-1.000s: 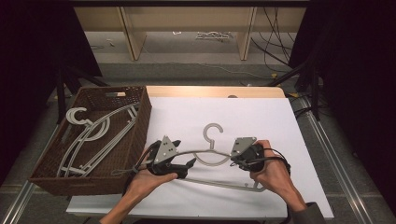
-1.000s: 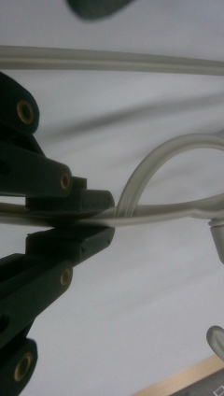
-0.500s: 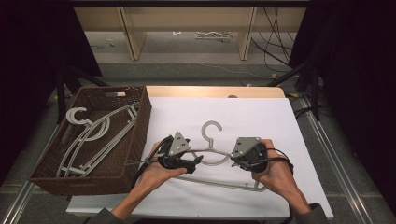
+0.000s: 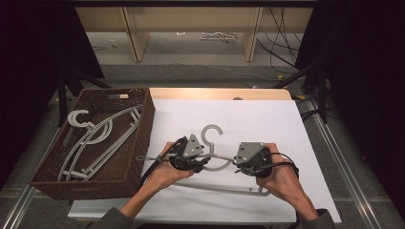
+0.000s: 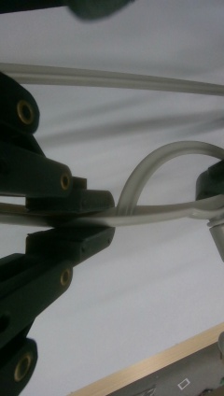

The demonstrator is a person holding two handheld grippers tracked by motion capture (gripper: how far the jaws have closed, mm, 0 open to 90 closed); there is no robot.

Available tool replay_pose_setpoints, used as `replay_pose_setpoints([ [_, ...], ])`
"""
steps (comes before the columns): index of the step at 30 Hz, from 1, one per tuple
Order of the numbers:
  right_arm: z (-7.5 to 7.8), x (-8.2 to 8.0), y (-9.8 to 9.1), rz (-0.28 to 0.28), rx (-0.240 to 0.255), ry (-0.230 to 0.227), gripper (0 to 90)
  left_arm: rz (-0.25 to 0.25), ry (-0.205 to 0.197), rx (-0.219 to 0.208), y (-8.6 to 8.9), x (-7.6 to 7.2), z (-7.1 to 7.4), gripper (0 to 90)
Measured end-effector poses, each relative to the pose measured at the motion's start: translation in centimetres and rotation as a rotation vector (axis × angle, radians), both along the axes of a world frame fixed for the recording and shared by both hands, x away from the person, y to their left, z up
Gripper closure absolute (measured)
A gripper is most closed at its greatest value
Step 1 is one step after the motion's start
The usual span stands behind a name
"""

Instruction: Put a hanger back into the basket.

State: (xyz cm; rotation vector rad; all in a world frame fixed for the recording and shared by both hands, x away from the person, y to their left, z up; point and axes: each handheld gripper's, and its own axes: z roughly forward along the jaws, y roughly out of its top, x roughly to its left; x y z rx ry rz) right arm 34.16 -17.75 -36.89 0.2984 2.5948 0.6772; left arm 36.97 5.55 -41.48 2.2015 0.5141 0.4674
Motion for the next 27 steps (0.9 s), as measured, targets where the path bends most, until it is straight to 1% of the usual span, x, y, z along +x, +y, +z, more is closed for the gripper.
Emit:
replay_pose_setpoints([
  [1, 0.0, -0.1, 0.1, -0.003, -0.001, 0.002, 82.1, -0.017, -0.02, 0.025, 0.0, -0.2, 0.1, 65.7],
  [2, 0.0, 0.0, 0.1, 0.002, -0.011, -0.007, 82.1, -0.032, -0.043, 0.049, -0.1, -0.3, 0.1, 68.0],
  [3, 0.0, 0.0, 0.1, 0.006, -0.01, -0.004, 82.1, -0.032, -0.036, 0.056, -0.1, -0.6, 0.1, 69.6],
  [4, 0.0, 0.0, 0.1, 0.011, -0.01, -0.002, 82.1, -0.05, -0.049, 0.079, -0.1, -0.7, 0.3, 70.5],
  [6, 0.0, 0.1, 0.0, 0.024, -0.005, -0.005, 82.0, -0.065, -0.06, 0.086, -0.1, -0.8, 0.4, 72.0],
  [7, 0.0, 0.1, -0.1, 0.024, -0.006, -0.005, 81.9, -0.081, -0.076, 0.103, -0.1, -0.9, 0.6, 72.9],
  [8, 0.0, 0.1, -0.1, 0.042, -0.017, -0.024, 81.7, -0.097, -0.078, 0.122, 0.0, -0.9, 0.7, 74.1],
  [9, 0.0, 0.1, -0.1, 0.057, -0.029, -0.035, 81.5, -0.105, -0.075, 0.131, -0.1, -1.1, 0.7, 75.1],
  [10, -0.1, 0.1, -0.1, 0.057, -0.031, -0.033, 81.2, -0.117, -0.081, 0.152, -0.1, -1.3, 0.8, 76.0],
  [12, -0.2, 0.2, -0.2, 0.07, -0.036, -0.048, 80.1, -0.134, -0.098, 0.175, -0.3, -1.7, 0.9, 78.0],
  [13, -0.3, 0.3, -0.2, 0.069, -0.037, -0.051, 79.3, -0.165, -0.096, 0.184, -0.3, -1.8, 1.0, 79.1],
  [14, -0.3, 0.4, -0.3, 0.067, -0.032, -0.048, 78.4, -0.176, -0.094, 0.182, -0.3, -2.0, 1.0, 80.2],
  [15, -0.3, 0.4, -0.4, 0.067, -0.026, -0.045, 77.6, -0.182, -0.095, 0.185, -0.3, -2.2, 1.0, 81.0],
  [16, -0.4, 0.4, -0.4, 0.062, -0.017, -0.053, 76.8, -0.183, -0.087, 0.182, -0.3, -2.3, 1.0, 81.6],
  [17, -0.4, 0.5, -0.5, 0.065, -0.011, -0.048, 75.6, -0.181, -0.077, 0.174, -0.2, -2.4, 1.1, 82.0],
  [19, -0.4, 0.6, -0.5, 0.039, 0.011, -0.049, 74.2, -0.174, -0.067, 0.168, -0.1, -2.5, 1.1, 82.1],
  [20, -0.4, 0.6, -0.5, 0.036, 0.017, -0.056, 72.9, -0.164, -0.071, 0.17, 0.0, -2.4, 1.2, 82.1],
  [22, -0.3, 0.6, -0.4, -0.006, 0.058, -0.058, 59.4, -0.14, -0.064, 0.157, 0.4, -2.3, 1.3, 82.2],
  [23, -0.3, 0.6, -0.4, -0.034, 0.091, -0.041, 54.7, -0.13, -0.067, 0.158, 0.6, -2.1, 1.4, 82.2],
  [24, -0.2, 0.6, -0.4, -0.063, 0.127, -0.028, 50.4, -0.112, -0.059, 0.157, 0.9, -2.0, 1.4, 82.2],
  [25, -0.1, 0.7, -0.5, -0.09, 0.169, -0.041, 45.7, -0.091, -0.056, 0.159, 1.1, -2.0, 1.5, 82.2],
  [26, 0.0, 0.7, -0.5, -0.097, 0.194, -0.05, 44.3, -0.082, -0.053, 0.158, 1.3, -1.8, 1.5, 82.2],
  [27, 0.0, 0.8, -0.6, -0.112, 0.233, -0.067, 42.9, -0.074, -0.047, 0.152, 1.5, -1.7, 1.5, 82.2],
])
